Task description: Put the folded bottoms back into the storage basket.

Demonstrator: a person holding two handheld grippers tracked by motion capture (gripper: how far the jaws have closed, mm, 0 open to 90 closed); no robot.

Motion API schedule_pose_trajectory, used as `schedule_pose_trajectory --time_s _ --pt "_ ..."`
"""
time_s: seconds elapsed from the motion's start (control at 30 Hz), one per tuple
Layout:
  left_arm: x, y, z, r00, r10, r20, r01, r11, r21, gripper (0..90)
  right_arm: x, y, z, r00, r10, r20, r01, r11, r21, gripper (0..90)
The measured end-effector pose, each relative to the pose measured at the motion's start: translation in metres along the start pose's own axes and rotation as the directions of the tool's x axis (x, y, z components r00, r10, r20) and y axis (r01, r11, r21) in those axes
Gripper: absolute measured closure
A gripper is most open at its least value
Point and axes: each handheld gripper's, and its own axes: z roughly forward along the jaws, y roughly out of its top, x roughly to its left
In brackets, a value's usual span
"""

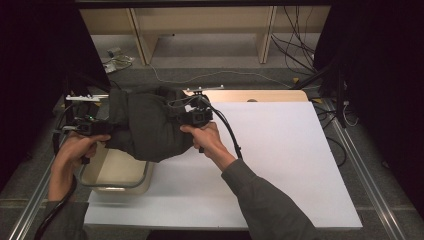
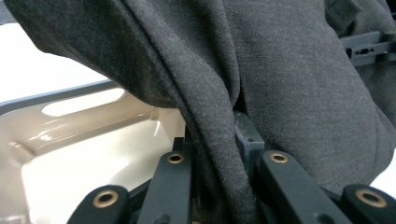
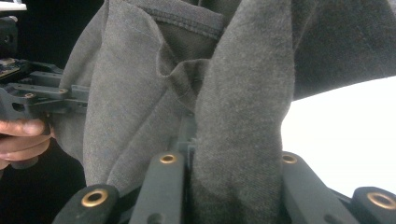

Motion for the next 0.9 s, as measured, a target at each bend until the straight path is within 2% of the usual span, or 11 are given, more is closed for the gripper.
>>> schedule_pose_trajectory --time_s 0.23,0.5,0.9 --pt "0.012 -0.005 -0.013 0.9994 -0.016 -0.032 0.016 0.9999 -0.002 79.0 0.013 0.002 0.018 0.9999 -0.015 -0.004 0.015 1.000 0.018 75.2" --pt "0.020 -0.008 -0.021 0.9970 -0.036 -0.068 0.036 0.9994 -0.005 79.0 0.025 0.002 0.030 0.9998 -0.021 -0.007 0.021 1.000 0.019 75.2" --pt "0.038 -0.018 -0.032 0.9930 -0.069 -0.095 0.071 0.9975 0.008 78.9 0.042 -0.005 0.047 0.9992 -0.026 -0.031 0.027 0.999 0.043 75.9"
